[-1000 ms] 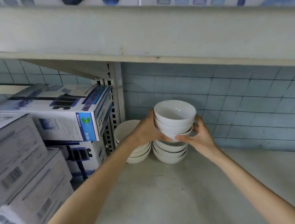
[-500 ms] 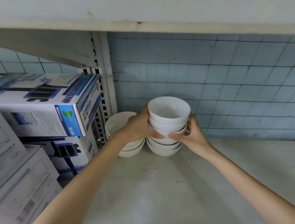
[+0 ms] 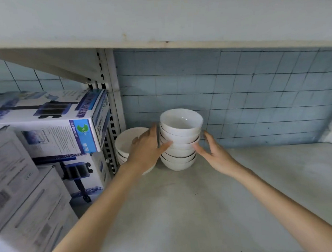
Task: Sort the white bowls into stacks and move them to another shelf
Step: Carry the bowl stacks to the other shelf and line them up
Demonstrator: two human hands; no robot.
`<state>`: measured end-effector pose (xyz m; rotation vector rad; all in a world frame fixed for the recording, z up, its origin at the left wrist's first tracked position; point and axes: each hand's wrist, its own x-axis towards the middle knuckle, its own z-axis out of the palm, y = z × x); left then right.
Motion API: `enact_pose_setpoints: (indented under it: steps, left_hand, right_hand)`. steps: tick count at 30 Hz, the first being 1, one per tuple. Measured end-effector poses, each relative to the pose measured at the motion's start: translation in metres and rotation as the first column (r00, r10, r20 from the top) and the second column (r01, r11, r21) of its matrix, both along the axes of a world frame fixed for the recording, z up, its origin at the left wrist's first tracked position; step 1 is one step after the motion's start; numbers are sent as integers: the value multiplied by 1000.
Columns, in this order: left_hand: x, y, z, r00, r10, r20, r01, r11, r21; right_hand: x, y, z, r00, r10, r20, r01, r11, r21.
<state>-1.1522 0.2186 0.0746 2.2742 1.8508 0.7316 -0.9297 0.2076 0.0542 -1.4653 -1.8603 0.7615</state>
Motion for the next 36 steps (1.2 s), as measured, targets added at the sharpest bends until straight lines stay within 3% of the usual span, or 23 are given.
enact_pose_setpoints:
  steps: [2, 4, 10, 15, 23, 26, 36]
  left_hand:
    - [-2, -11, -3, 991, 48, -122, -36, 994, 100]
    - [-6, -22, -9, 976, 65, -206, -36, 989, 140]
    - [-14, -52, -29, 948, 35, -316, 21, 985, 173]
    - [-16, -79, -33, 929, 33, -370, 46, 978, 204]
    - [-7, -125, -14, 910, 47, -412, 32, 983, 181]
    - [20, -146, -13, 916, 43, -400, 35, 982, 186]
    - [137, -197, -12, 958, 7, -286, 56, 976, 210]
  right_hand:
    - [9, -16, -1, 965, -144, 221, 130, 989, 77]
    - [17, -35, -2, 871, -263, 415, 183, 958, 221]
    - [50, -96, -5, 550, -433, 714, 348, 896, 276]
    - [86, -138, -13, 490, -438, 754, 451, 867, 212]
    - [147, -193, -17, 444, -570, 692, 450, 809, 378]
    - [182, -220, -14, 462, -543, 702, 438, 827, 352]
    - [314, -313, -28, 384, -552, 740, 520, 792, 320]
